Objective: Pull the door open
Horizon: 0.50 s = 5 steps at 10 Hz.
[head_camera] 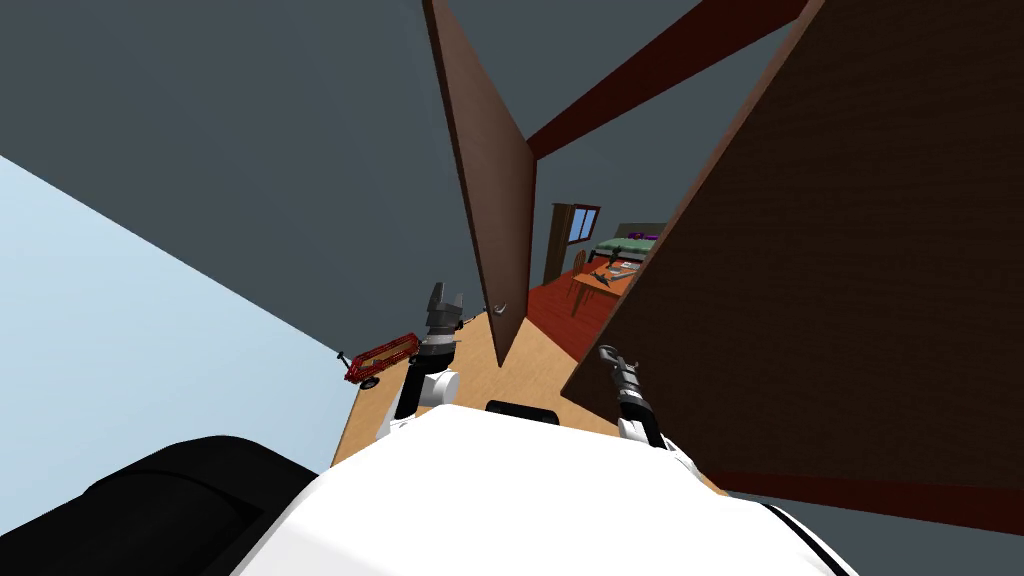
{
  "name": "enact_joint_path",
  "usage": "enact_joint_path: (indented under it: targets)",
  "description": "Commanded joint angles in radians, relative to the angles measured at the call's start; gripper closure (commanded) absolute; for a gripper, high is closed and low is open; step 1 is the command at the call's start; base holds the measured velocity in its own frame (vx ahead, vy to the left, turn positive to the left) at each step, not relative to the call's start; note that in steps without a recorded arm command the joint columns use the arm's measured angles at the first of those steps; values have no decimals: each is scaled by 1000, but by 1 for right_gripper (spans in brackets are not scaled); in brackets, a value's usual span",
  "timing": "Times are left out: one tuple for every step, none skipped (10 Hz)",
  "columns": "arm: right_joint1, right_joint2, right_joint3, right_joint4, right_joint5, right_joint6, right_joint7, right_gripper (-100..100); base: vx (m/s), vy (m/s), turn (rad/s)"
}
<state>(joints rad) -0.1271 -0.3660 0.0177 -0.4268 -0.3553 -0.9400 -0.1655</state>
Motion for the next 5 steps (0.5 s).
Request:
enact_joint_path:
  targets:
    - [5,1,11,-4,7,-4,-8,100,-228,-69,142]
    - [7,-2,17,-6,11,-6,-14,100,-238,-51,140]
    - [11,-5,26,-10,17,-10,-23,100,-265,-27,179]
    - [13,-8,32,-12,21,-12,-29,100,-251,-42,164]
    - [15,-10,38,-14,25,-14,-34,100,-207,-22,116]
